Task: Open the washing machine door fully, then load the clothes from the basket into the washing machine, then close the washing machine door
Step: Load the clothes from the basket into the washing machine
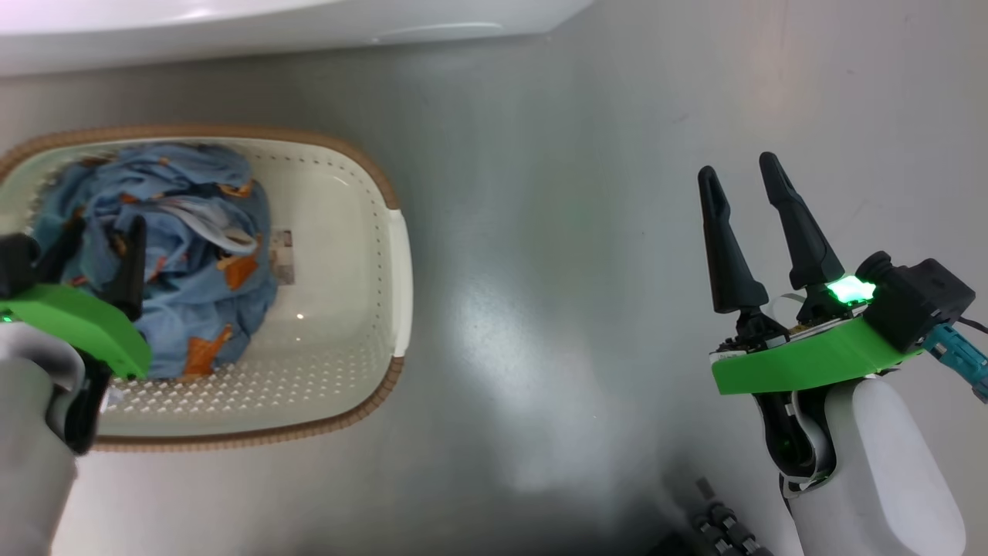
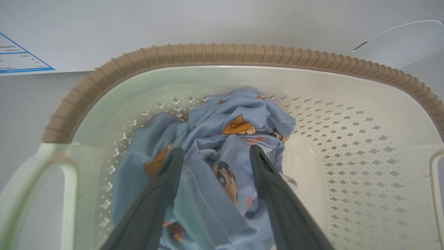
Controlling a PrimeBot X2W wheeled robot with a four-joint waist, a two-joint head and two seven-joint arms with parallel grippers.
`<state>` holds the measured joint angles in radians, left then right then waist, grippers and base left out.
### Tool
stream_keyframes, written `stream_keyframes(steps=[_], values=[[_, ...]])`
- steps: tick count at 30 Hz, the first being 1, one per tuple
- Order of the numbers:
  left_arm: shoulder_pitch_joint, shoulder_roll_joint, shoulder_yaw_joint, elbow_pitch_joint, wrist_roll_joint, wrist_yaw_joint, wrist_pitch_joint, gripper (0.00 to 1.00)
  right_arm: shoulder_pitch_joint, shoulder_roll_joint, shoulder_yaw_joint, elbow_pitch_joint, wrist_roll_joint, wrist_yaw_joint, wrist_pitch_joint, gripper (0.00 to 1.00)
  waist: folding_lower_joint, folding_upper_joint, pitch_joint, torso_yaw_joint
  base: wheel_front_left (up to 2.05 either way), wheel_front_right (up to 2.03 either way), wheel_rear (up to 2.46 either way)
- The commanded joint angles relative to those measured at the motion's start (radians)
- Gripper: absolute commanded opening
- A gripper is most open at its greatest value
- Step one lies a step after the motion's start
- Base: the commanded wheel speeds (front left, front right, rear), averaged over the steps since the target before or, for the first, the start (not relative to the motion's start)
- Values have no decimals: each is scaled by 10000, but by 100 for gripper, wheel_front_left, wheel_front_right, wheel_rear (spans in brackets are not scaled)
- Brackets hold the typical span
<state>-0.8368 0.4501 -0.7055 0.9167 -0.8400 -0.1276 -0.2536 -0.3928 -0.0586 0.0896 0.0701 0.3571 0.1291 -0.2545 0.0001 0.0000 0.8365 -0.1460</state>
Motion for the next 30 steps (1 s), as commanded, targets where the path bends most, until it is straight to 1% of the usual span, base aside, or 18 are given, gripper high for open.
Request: stream_keyframes(steps=[1, 9, 19, 20, 21, 22, 23, 24, 30], values=[[-104, 531, 94, 88, -131, -31, -64, 100, 258, 83, 258, -256, 113, 16, -72, 100, -1, 0, 228, -202, 0, 0, 0], [-675, 718, -725, 732, -720, -31, 171, 100, 257, 83, 380, -421, 353, 16, -72, 100, -1, 0, 540, -516, 0, 0, 0], [-1120, 691, -1591, 1211, -1256, -31, 441, 100, 248, 83, 408, -431, 450, 16, -72, 100, -1, 0, 692, -602, 0, 0, 0], [-1138, 684, -1654, 1255, -1304, -31, 434, 66, 243, 83, 421, -418, 456, 16, -72, 100, -1, 0, 681, -608, 0, 0, 0], [-1153, 671, -1716, 1292, -1358, -31, 424, 46, 239, 83, 430, -403, 460, 16, -72, 100, -1, 0, 666, -612, 0, 0, 0], [-1164, 656, -1779, 1324, -1411, -31, 414, 39, 236, 83, 437, -388, 465, 16, -72, 100, -1, 0, 650, -614, 0, 0, 0], [-1178, 643, -1845, 1348, -1458, -31, 403, 27, 234, 83, 445, -371, 469, 16, -72, 100, -1, 0, 634, -612, 0, 0, 0], [-1200, 619, -1909, 1365, -1503, -31, 399, 1, 234, 83, 449, -356, 470, 16, -72, 100, -1, 0, 611, -604, 0, 0, 0], [-1203, 590, -2293, 1338, -1797, -31, 316, 0, 211, 83, 464, -308, 439, 16, -72, 100, -1, 0, 500, -551, 0, 0, 0]])
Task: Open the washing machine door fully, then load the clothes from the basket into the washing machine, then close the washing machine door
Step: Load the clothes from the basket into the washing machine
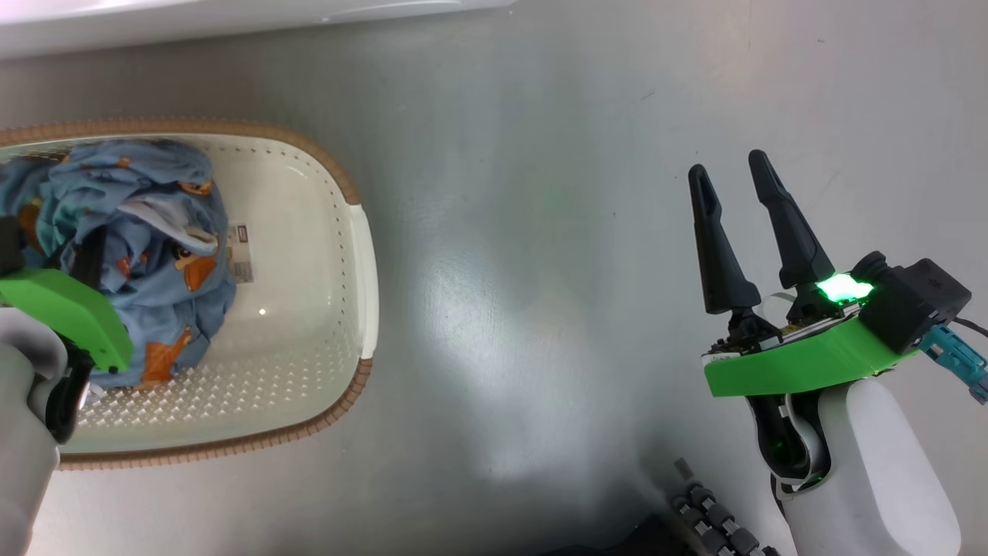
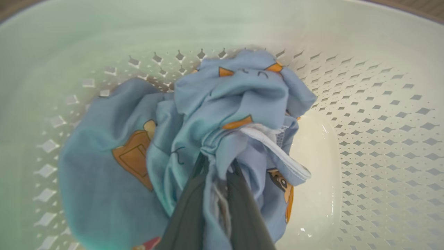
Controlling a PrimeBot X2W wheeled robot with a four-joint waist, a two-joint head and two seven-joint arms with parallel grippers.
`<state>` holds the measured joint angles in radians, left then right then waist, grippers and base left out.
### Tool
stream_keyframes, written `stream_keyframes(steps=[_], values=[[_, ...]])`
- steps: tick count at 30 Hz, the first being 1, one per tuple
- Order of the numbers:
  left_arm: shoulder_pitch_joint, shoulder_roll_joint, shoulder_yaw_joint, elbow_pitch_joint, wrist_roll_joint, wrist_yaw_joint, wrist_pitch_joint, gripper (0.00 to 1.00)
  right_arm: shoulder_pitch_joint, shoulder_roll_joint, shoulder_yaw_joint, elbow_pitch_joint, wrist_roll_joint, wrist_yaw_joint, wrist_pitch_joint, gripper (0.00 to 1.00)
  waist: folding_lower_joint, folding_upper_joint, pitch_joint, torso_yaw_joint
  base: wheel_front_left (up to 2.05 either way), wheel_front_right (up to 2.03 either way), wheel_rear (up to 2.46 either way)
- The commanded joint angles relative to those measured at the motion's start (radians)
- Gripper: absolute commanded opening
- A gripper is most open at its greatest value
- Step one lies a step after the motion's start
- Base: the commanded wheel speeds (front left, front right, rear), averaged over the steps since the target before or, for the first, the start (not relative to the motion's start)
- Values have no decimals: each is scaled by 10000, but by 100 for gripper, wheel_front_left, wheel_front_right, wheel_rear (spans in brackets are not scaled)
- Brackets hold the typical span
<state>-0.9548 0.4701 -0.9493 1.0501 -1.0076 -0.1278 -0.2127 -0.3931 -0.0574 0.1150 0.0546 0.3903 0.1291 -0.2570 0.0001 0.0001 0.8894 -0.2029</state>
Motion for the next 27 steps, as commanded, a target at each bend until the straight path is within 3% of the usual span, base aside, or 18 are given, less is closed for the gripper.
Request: stream_keyframes(steps=[1, 17, 27], values=[[-9, 384, 81, -21, -175, -29, -111, 0, 214, 72, 206, -137, 100, 16, -48, 100, -1, -1, -70, 41, 0, 0, 0], [654, 456, -362, -920, -1037, -29, -477, 0, 209, 72, 289, 177, 85, 16, -48, 100, -1, -1, -1088, 261, 0, 0, 0], [1327, 561, 702, -1922, -591, -29, -488, 0, 269, 72, 231, 416, 60, 16, -48, 100, -1, -1, -2001, 512, 0, 0, 0]])
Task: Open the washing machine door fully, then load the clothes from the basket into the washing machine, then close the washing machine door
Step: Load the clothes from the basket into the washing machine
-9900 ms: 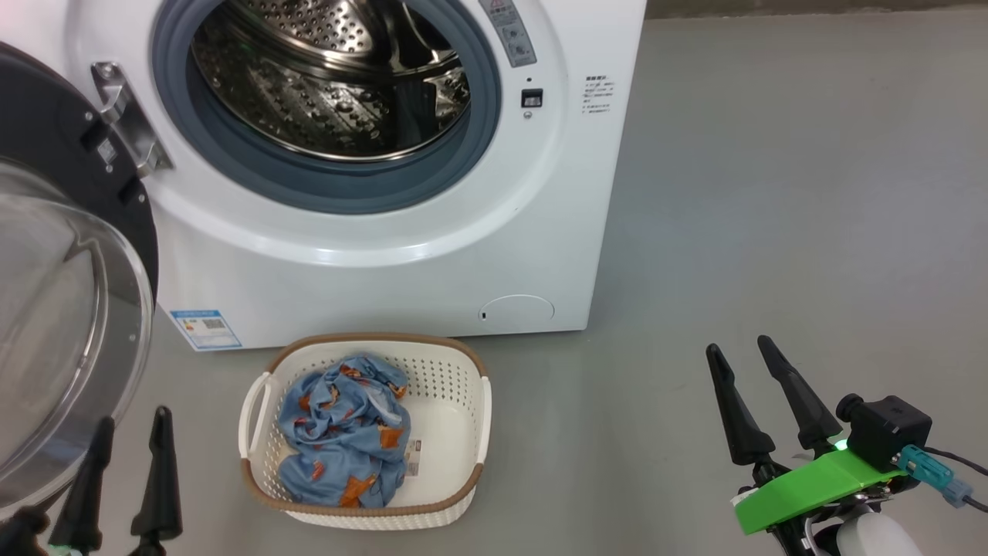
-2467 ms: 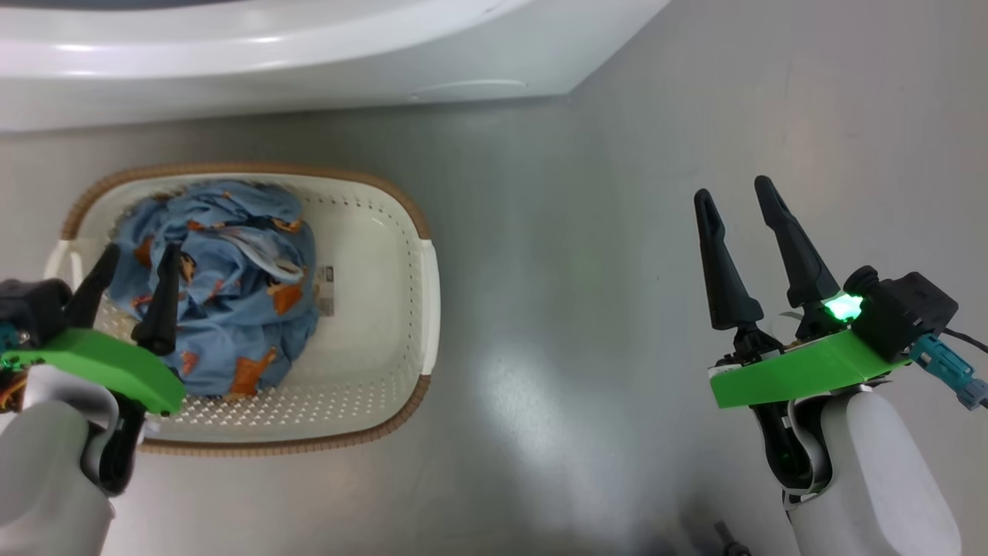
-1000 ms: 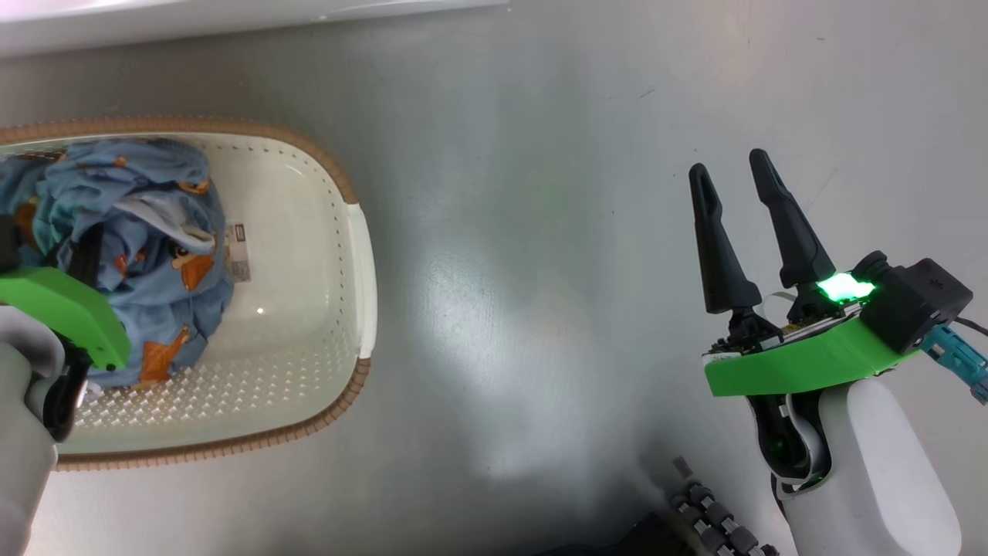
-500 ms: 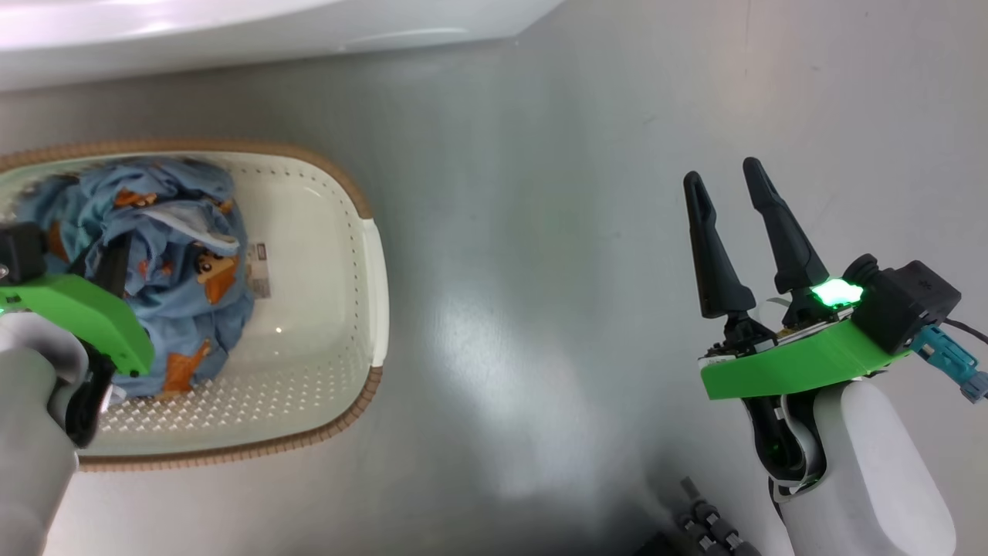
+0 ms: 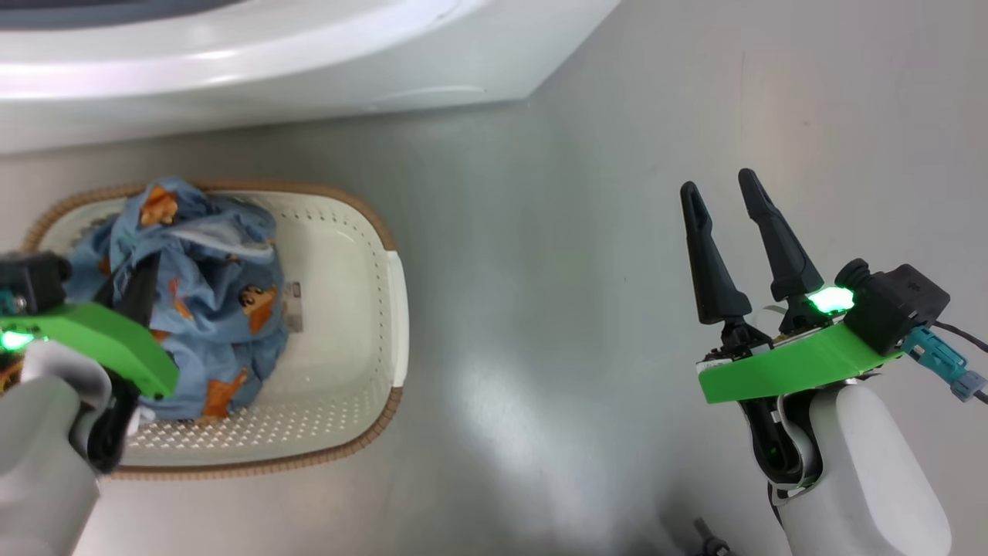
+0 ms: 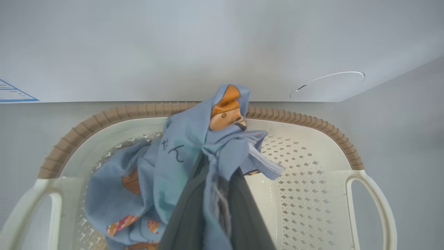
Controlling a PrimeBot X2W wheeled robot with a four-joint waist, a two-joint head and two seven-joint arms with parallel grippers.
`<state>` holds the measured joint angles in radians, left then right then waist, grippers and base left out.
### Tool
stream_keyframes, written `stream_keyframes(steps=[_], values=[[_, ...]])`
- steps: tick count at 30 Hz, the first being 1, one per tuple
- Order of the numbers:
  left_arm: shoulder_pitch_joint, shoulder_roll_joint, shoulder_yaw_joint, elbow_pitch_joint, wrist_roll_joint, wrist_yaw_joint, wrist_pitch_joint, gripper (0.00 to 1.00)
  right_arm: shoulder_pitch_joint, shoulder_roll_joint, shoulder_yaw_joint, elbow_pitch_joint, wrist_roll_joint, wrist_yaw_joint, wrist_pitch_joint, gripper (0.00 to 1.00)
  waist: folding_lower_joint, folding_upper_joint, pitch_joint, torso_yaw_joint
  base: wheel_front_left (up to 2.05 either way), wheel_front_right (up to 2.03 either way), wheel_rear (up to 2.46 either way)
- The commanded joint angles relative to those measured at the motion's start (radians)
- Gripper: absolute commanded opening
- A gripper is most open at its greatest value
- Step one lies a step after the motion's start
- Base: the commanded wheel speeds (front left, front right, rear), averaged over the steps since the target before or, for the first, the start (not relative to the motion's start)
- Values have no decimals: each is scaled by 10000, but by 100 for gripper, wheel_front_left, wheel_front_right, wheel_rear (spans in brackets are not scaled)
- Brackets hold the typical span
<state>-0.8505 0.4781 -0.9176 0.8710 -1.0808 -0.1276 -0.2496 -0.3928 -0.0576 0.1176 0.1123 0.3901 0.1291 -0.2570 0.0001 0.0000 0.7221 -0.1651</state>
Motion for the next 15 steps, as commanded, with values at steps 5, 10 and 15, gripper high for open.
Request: stream_keyframes(steps=[5, 10, 15], values=[[925, 409, 1116, -606, 434, -31, -121, 0, 353, 74, 189, 0, 14, 16, -48, 100, -1, 0, -903, 282, 0, 0, 0], [1635, 380, 1900, -1204, 824, -31, -121, 0, 479, 74, 166, 152, -17, 16, -48, 100, -1, 0, -1479, 407, 0, 0, 0], [2356, 322, 2852, -1893, 1304, -31, -121, 0, 608, 74, 168, 281, -45, 16, -48, 100, -1, 0, -2029, 518, 0, 0, 0]])
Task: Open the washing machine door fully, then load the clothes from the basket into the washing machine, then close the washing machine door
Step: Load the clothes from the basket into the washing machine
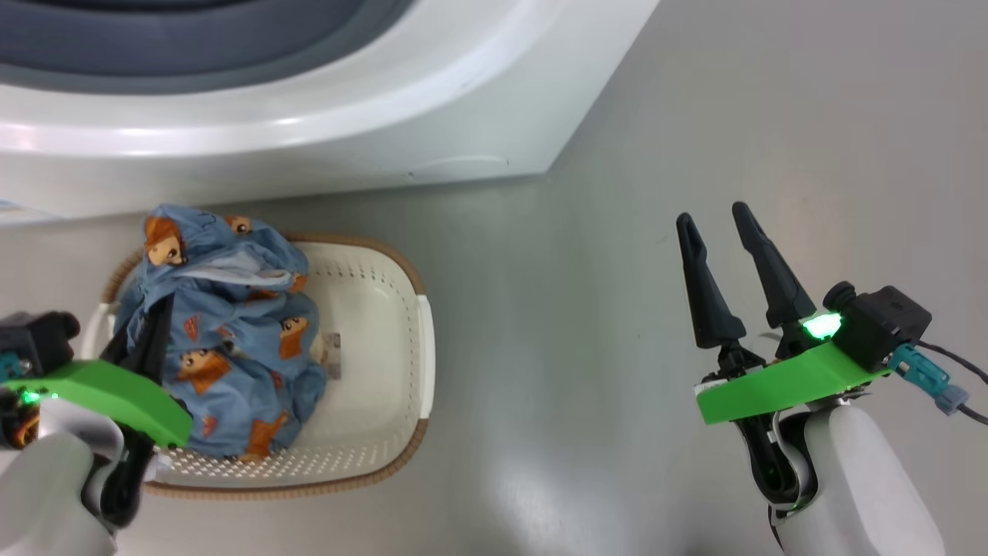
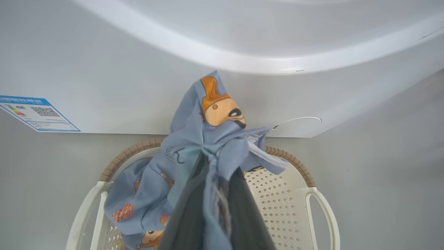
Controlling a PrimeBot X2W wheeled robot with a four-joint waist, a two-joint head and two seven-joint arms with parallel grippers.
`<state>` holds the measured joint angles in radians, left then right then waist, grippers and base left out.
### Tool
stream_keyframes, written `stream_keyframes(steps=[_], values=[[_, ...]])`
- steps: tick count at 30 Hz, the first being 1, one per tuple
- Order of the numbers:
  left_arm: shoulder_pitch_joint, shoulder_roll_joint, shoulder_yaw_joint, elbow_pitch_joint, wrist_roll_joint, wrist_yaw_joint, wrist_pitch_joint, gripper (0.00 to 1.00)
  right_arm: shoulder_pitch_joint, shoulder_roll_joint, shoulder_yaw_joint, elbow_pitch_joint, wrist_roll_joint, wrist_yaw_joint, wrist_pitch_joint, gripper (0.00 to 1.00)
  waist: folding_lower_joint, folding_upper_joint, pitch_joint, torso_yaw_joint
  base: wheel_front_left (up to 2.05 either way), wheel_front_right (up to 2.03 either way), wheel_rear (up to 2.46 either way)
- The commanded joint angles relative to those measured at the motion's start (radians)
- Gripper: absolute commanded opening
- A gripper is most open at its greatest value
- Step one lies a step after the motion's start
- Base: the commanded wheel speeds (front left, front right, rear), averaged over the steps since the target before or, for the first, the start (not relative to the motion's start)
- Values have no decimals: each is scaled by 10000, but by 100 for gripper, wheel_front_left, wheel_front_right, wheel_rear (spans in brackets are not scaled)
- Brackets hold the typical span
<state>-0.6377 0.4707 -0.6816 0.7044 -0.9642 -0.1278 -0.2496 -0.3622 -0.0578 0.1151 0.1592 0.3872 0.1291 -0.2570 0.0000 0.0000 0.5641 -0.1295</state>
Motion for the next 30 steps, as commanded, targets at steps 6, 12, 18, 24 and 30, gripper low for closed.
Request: stream_keyframes(steps=[6, 12, 18, 24, 30], values=[[1164, 196, 1472, -1035, 618, -29, -121, 0, 473, 76, 187, 35, 1, 16, -48, 100, 0, 0, -1228, 274, 0, 0, 0], [2071, -8, 2348, -1898, 1164, -29, -122, 0, 700, 76, 148, 239, -58, 16, -48, 100, 0, 0, -2058, 348, 0, 0, 0], [2928, -339, 3377, -2735, 1888, -29, -122, 0, 891, 76, 146, 418, -82, 16, -48, 100, 0, 0, -2827, 396, 0, 0, 0], [3748, -715, 4222, -3682, 2617, 18, -122, 0, 1129, 76, 79, 553, -89, 16, -48, 100, 0, 0, -3486, 428, 0, 0, 0], [4413, -990, 4762, -4726, 3200, 205, -122, 0, 1334, -13, 59, 629, 9, 16, -48, 100, 0, 0, -3919, 467, 0, 0, 0]])
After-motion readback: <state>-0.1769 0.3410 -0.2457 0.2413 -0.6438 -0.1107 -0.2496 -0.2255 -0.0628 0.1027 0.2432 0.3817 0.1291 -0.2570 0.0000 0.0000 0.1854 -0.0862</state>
